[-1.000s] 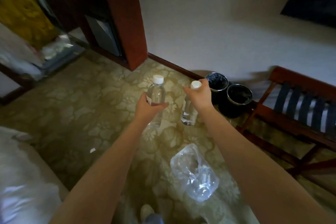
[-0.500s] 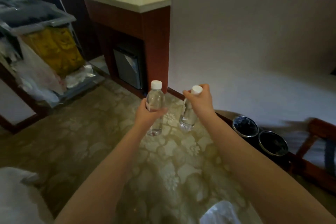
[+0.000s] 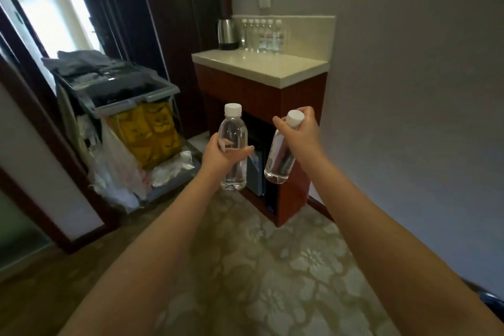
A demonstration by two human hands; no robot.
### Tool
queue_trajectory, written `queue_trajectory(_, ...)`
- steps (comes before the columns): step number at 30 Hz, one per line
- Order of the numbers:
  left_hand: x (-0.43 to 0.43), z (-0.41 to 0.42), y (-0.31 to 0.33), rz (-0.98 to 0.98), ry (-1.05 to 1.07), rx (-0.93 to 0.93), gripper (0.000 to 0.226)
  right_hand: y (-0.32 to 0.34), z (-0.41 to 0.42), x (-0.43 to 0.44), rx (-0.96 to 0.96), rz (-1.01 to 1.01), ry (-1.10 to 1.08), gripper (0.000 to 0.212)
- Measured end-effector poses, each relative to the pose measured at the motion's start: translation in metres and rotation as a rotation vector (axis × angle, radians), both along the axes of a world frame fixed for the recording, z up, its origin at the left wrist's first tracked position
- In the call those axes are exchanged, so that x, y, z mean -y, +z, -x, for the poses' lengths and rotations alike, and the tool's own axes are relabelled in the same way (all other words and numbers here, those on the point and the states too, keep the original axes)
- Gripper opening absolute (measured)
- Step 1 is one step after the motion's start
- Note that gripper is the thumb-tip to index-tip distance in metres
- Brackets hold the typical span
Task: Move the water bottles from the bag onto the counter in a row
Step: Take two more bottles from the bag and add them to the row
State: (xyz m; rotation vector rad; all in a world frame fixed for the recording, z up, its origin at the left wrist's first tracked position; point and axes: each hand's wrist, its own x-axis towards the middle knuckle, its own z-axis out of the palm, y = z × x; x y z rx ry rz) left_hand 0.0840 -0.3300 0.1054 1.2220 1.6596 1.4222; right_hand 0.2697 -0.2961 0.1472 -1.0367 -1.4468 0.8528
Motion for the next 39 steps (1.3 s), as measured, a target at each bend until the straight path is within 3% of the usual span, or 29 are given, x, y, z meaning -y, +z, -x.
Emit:
queue_trajectory(8,-0.175,0.126,0.025,-0.144,-0.044,0.035,0.064,0.023,0.125,-0.182,-0.009,-0.086,0.006,0.033)
queue_trajectory(12,-0.272,0.194,0.033,-0.180,-0.077,0.077,0.050,0.034,0.191,-0.278,-0.021,-0.088,-0.058,0.033)
queue_trajectory(16,-0.375,0.235,0.058,-0.187,-0.167,0.117,0.051,0.058,0.230,-0.369,-0.016,-0.121,-0.129,0.035)
queue_trajectory(19,-0.452,0.239,0.075,-0.192,-0.230,0.164,0.053,0.073,0.239,-0.432,-0.004,-0.158,-0.193,0.033)
queue_trajectory(24,-0.583,0.221,0.089,-0.184,-0.294,0.179,0.089,0.088,0.233,-0.546,-0.030,-0.221,-0.308,0.033)
queue_trajectory(29,-0.704,0.200,0.101,-0.180,-0.373,0.192,0.080,0.098,0.209,-0.657,0.001,-0.252,-0.392,0.035)
queue_trajectory(37,-0.876,0.185,0.118,-0.156,-0.467,0.134,0.093,0.108,0.184,-0.821,0.118,-0.229,-0.591,0.034)
queue_trajectory(39,-0.918,0.177,0.109,-0.160,-0.498,0.106,0.087,0.101,0.172,-0.855,0.168,-0.205,-0.627,0.036)
